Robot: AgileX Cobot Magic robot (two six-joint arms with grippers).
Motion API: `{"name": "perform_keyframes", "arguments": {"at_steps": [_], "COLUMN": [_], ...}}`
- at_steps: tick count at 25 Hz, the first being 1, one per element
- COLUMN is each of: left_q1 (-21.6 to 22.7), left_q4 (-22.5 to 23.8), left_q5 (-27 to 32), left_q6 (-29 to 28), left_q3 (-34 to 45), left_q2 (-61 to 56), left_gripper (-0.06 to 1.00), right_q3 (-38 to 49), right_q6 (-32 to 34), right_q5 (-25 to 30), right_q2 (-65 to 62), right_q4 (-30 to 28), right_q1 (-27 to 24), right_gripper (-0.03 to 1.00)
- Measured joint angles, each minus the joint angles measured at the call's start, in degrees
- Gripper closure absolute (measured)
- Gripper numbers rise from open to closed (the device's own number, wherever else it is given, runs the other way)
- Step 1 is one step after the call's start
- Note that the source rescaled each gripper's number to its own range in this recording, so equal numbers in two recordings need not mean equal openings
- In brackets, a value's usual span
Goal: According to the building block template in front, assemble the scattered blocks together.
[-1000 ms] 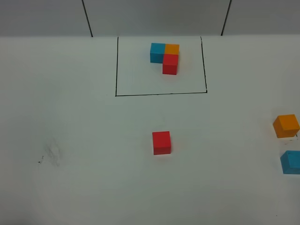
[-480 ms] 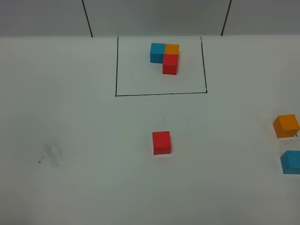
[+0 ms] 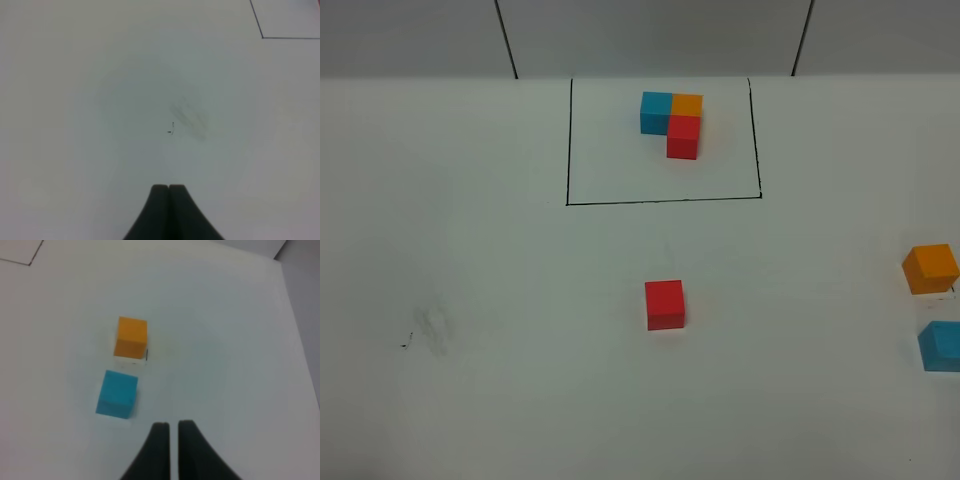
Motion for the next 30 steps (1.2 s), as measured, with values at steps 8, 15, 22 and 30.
{"name": "perform_keyframes", "arguments": {"at_steps": [8, 15, 22, 30], "left_q1": [0.00, 0.00, 0.00, 0.00], "left_q4": [0.00, 0.00, 0.00, 0.00], "left_q5": [-0.36, -0.36, -0.36, -0.36], "left_q6": [0.24, 0.28, 0.28, 0.28], "left_q3": [0.13, 0.13, 0.13, 0.13], "left_q2": [0.00, 0.00, 0.00, 0.00], "left_gripper": [0.94, 0.94, 0.94, 0.94], "right_q3": [0.00, 0.00, 0.00, 0.00], "right_q6": [0.00, 0.00, 0.00, 0.00], "right_q5": [0.00, 0.00, 0.00, 0.00], "right_q2": [0.00, 0.00, 0.00, 0.00], "right_q4": [0.00, 0.00, 0.00, 0.00], "right_q1": [0.00, 0.00, 0.00, 0.00], "right_gripper": [0.96, 0.96, 0.96, 0.96]}}
